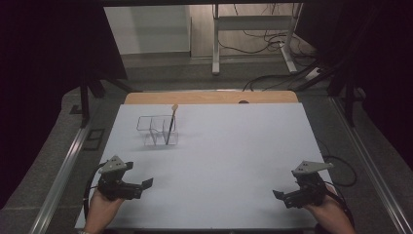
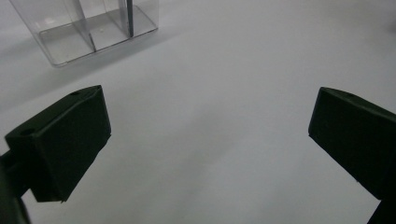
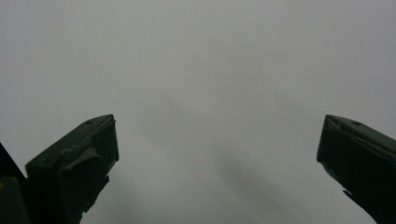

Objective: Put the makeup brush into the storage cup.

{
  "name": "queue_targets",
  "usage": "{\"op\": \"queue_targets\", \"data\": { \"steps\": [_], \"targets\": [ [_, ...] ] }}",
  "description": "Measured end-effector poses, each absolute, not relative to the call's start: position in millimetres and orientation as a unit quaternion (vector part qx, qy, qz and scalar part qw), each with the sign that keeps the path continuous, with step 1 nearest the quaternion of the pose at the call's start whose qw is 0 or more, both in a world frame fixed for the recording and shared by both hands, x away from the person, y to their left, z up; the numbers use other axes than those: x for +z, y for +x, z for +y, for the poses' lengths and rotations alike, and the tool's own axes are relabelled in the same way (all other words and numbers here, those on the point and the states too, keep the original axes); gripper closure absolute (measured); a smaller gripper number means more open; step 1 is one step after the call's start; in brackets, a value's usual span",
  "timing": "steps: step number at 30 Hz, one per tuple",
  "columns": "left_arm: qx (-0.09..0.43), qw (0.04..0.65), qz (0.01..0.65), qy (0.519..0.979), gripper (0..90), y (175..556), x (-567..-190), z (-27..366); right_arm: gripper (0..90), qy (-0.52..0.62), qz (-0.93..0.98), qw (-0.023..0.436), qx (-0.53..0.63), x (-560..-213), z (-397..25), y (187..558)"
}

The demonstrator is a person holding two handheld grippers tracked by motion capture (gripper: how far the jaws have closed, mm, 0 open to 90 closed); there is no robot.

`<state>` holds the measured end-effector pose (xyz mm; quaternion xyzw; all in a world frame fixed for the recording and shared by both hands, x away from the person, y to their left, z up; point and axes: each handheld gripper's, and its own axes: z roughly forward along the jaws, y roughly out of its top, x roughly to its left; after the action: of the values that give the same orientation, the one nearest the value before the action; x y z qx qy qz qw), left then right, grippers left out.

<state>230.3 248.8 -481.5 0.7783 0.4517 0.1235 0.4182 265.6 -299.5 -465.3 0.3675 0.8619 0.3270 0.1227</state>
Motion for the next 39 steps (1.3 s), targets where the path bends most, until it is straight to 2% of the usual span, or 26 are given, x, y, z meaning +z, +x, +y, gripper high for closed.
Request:
{"op": "queue_targets", "data": {
  "steps": [39],
  "targets": [
    [0.135,0.393,0.464,0.782,0.0,203.5,-484.6,262.5,0.0,0.369,0.863,0.12,0.324,-465.9,-298.9,266.3]
  ]
}}
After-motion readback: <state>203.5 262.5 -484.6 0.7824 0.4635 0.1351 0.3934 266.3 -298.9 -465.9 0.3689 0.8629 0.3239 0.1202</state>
